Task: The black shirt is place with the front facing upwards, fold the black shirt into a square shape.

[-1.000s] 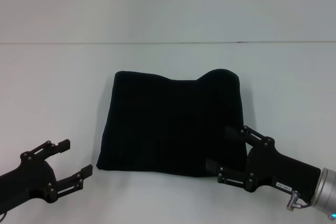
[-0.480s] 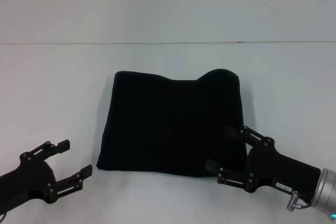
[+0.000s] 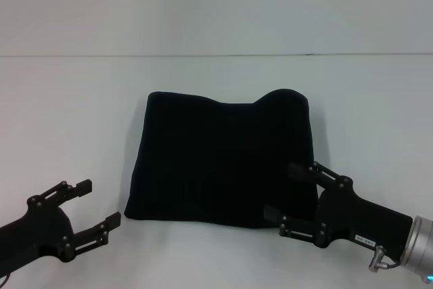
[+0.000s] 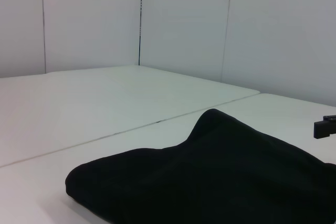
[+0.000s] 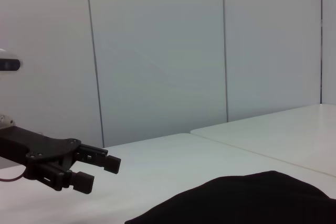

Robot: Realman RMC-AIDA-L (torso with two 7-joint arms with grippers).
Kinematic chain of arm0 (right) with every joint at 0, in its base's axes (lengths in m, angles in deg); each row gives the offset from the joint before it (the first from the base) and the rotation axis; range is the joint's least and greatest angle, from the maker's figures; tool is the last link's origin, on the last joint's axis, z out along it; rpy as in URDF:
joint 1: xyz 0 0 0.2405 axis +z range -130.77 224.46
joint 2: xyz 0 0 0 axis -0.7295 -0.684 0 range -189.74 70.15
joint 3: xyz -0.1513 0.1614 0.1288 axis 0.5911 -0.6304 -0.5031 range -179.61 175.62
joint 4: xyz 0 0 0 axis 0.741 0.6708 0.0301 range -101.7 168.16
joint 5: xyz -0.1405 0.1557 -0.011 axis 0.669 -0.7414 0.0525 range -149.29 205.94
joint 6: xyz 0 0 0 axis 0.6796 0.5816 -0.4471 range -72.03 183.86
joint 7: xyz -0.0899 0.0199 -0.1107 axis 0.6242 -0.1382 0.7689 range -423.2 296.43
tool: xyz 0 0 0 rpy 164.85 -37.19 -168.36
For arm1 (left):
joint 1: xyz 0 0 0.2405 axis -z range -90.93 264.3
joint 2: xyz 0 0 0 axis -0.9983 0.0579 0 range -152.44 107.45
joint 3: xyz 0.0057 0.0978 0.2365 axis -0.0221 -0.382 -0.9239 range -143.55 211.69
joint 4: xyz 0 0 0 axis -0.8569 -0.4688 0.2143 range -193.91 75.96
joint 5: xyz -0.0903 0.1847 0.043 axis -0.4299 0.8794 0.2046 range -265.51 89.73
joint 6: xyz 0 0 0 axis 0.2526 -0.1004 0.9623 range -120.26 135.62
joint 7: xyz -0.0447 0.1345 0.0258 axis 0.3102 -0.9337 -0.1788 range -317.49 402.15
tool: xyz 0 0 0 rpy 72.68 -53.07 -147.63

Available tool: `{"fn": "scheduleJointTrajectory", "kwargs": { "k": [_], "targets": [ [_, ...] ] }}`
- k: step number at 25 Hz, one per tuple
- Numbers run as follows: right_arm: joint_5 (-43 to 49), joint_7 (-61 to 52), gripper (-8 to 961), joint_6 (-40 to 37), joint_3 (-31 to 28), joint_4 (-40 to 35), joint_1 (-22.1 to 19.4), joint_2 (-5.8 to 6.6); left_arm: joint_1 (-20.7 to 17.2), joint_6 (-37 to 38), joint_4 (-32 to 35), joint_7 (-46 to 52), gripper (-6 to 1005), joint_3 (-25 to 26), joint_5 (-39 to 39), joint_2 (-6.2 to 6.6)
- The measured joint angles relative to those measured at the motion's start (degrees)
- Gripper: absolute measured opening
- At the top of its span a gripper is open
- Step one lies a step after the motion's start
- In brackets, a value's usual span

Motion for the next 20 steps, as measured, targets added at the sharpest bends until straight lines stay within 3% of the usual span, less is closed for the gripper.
{"fn": "scheduleJointTrajectory", "kwargs": {
  "k": [20],
  "targets": [
    [-0.11,0.16,945,-0.02,0.00,0.48,-0.19,0.00,0.00,0.01,-0.23,0.00,841,-0.12,0.01,0.00]
  ]
}}
